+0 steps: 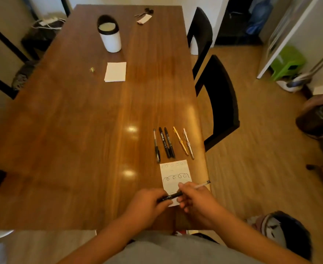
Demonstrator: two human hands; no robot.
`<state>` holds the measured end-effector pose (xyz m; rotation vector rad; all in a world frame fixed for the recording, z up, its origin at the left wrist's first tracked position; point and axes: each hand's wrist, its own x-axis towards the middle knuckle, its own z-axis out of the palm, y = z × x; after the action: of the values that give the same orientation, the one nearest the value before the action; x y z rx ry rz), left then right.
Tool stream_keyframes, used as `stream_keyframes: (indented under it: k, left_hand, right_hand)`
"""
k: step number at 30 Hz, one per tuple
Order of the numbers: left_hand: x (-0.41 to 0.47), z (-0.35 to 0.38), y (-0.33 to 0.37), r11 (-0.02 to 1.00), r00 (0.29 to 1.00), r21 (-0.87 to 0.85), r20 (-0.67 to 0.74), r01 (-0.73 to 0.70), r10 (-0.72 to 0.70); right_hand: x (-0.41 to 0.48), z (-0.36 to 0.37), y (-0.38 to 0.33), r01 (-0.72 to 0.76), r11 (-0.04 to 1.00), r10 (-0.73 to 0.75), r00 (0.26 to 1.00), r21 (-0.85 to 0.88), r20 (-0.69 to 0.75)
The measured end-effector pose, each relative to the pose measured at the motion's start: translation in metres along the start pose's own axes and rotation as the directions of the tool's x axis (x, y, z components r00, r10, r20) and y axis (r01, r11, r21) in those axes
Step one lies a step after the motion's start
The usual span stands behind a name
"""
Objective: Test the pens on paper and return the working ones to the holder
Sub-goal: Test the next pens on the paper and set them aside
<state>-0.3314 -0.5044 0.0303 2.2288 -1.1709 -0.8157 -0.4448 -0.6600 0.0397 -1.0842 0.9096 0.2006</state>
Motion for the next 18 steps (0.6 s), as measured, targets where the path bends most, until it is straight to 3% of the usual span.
stream_keyframes:
  k: [5,10,18]
  left_hand:
    - [-0.006,0.013,0.024,0.983,0.991,-0.133,0.043,0.128,-0.123]
    - [-0.010,0.006,0.033,0.904,0.973,-0.361,0.055,0.229,-0.225]
    - [-0.005,-0.009,0.045,0.714,0.959,-0.642,0.213,0.280,-0.185]
  right_hand:
    - [-0.010,-0.025,0.001,-0.027,1.000,0.028,0.994,-0.014,0.104]
    - [-0.011,-0.033,-0.007,-0.022,0.999,0.018,0.987,0.025,0.161]
    - [-0.017,-0.046,-0.032,0.054,0.998,-0.055,0.963,0.012,0.265]
